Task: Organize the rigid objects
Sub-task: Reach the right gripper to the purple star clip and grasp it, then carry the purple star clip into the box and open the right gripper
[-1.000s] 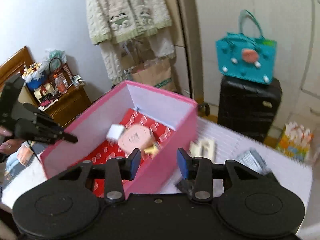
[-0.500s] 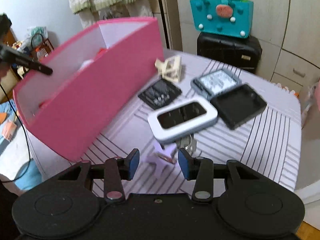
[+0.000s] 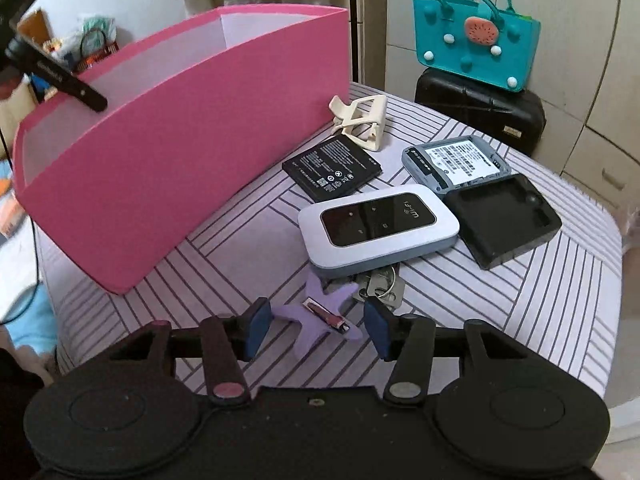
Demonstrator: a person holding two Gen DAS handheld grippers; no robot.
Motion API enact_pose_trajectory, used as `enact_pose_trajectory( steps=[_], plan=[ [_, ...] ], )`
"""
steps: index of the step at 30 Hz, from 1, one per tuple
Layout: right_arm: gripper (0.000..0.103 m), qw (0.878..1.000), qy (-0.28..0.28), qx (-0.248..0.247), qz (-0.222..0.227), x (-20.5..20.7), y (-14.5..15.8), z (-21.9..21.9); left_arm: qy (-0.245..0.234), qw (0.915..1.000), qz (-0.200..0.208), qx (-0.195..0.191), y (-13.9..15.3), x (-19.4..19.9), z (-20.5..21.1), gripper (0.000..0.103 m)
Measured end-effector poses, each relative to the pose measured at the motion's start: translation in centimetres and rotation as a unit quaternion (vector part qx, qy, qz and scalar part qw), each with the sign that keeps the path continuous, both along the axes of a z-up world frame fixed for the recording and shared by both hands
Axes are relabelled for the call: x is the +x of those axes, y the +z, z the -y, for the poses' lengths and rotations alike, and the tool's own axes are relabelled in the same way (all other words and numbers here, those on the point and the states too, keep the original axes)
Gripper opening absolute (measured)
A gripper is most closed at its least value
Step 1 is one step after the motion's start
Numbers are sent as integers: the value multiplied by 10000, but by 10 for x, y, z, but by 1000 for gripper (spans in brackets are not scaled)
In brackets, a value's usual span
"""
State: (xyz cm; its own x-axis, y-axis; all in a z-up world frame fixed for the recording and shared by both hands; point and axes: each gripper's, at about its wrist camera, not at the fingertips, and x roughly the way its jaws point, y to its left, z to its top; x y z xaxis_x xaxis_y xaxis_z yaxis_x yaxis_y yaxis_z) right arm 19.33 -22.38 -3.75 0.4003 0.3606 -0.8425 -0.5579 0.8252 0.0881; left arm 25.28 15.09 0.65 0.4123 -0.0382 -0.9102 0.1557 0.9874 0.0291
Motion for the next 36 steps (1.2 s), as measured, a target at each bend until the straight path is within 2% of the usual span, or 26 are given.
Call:
enact_pose_trajectory(
  steps=[2, 3, 4, 11, 16, 19, 23, 26, 28, 33, 36],
  plan=[
    [46, 9998, 21, -182, 43, -1, 2, -5, -27, 10000, 39, 12, 2, 1, -2, 6],
    [25, 9997, 13, -232, 60, -2, 4, -6, -40, 10000, 56, -11, 3, 1, -3, 6],
    [20, 9997, -6, -200, 105, -2, 8, -6, -54, 9999, 66, -60, 5, 2, -4, 6],
    [19, 9988, -465, 87, -149, 3, 18, 5, -268, 9994, 130, -198, 6, 4, -10, 6],
    [19, 9975, -622, 323, -35, 2, 45, 0, -514, 9982, 177, -238, 5, 2, -12, 7],
    [19, 9971, -542, 506, 190, 7, 71, -14, -654, 9975, 127, -247, 5, 4, -12, 8],
    [19, 9951, -161, 860, 469, 18, 110, -48, -817, 9964, -1, -209, 7, 8, -12, 9],
    [19, 9929, 283, 1097, 373, 35, 123, -82, -940, 9955, -9, -150, 6, 8, -10, 9],
    [19, 9912, 602, 1182, 43, 52, 116, -112, -979, 9951, 23, -168, 6, 7, -11, 9],
    [19, 9874, 1097, 758, -855, 105, 64, -185, -997, 9945, 95, -298, 6, 5, -16, 10],
    [19, 9833, 1255, 583, -1184, 124, 45, -214, -1002, 9943, 89, -359, 6, 5, -18, 11]
  ],
)
